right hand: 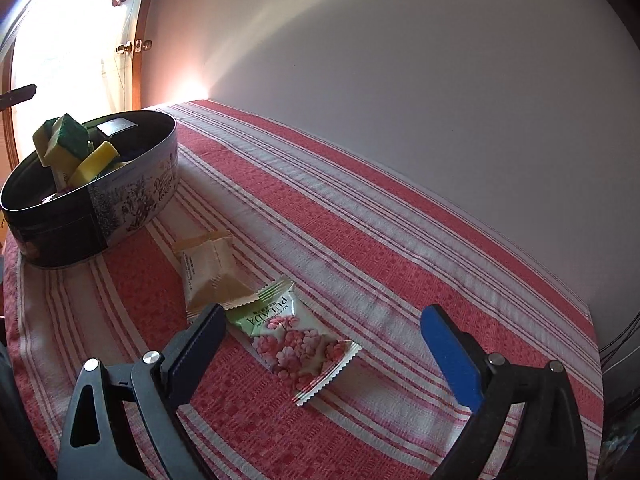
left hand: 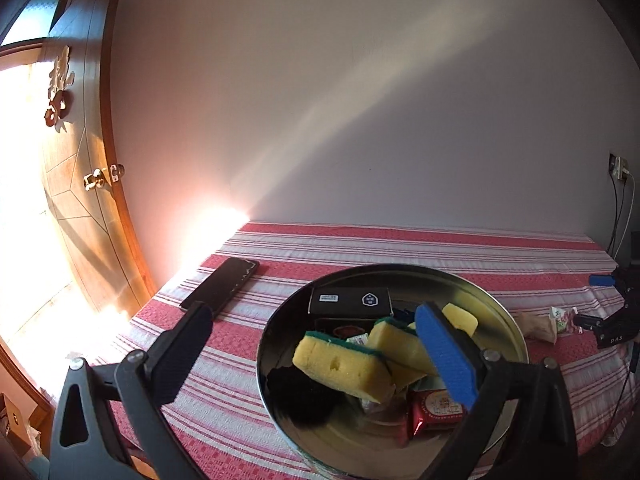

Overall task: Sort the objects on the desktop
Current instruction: 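Move both grippers back to the cream pastry and green candy packet, then grasp the green candy packet with the right gripper while the left gripper grasps the cream pastry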

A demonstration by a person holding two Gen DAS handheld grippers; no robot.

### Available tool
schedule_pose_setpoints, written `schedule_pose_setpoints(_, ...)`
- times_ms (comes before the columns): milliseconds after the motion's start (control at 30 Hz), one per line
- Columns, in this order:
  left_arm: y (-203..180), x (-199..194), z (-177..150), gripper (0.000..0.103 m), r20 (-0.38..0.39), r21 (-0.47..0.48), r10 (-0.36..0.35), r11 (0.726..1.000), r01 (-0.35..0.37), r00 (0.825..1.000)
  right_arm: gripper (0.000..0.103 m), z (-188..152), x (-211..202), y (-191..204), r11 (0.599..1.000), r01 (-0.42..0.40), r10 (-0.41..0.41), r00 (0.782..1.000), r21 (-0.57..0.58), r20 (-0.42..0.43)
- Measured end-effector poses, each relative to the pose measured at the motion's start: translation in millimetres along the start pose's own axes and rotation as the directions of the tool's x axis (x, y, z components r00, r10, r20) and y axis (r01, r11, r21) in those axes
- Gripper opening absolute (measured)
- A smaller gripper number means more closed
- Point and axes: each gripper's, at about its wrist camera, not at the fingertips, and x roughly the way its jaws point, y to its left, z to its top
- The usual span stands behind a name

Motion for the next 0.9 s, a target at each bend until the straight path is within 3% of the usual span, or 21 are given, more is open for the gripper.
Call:
schedule_pose_setpoints(100, -21, 1, 1, 0.103, 0.002, 0.07, -0.006, 0.998, 0.006, 1.0, 0.099, 4, 7, 0, 0.998, -0.056, 0.055, 0.998, -0.042, -0.011)
schedule_pose_setpoints(333, -46, 19, 11, 0.103, -0.064, 0.061, -0.078, 0.995, 0.082, 0.995, 0.099, 2, 30, 3, 0.971, -0.199, 0.19, 0.979, -0.132, -0.077)
schedule_pose_setpoints(400, -63, 21, 11, 0.103, -0.079, 0.089, -0.108, 0.989, 0.115, 0.991, 0.099, -1, 36, 4, 0.969, -0.194, 0.182, 0.979, -0.153, -0.095)
schedule_pose_setpoints(533, -115, 19, 7, 0.103, -0.099, 0.175, -0.221, 0.956, 0.236, 0.97, 0.074, -6, 42, -7, 0.966, -0.244, 0.233, 0.964, -0.083, -0.125)
schedule_pose_setpoints(667, -172, 31, -4, 0.103, -0.16, 0.268, -0.282, 0.91, 0.316, 0.946, 0.066, -9, 42, -14, 0.96, -0.281, 0.277, 0.95, -0.009, -0.147)
schedule_pose_setpoints(700, -186, 35, -8, 0.103, -0.188, 0.285, -0.286, 0.9, 0.33, 0.94, 0.066, -11, 43, -17, 0.958, -0.286, 0.286, 0.946, 0.023, -0.152)
schedule_pose_setpoints(767, -209, 45, -14, 0.103, -0.234, 0.319, -0.291, 0.878, 0.356, 0.928, 0.051, -14, 42, -26, 0.961, -0.268, 0.276, 0.95, 0.072, -0.148)
schedule_pose_setpoints(900, -244, 65, -24, 0.103, -0.288, 0.374, -0.262, 0.855, 0.36, 0.921, 0.048, -20, 38, -50, 0.965, -0.183, 0.211, 0.967, 0.187, -0.144)
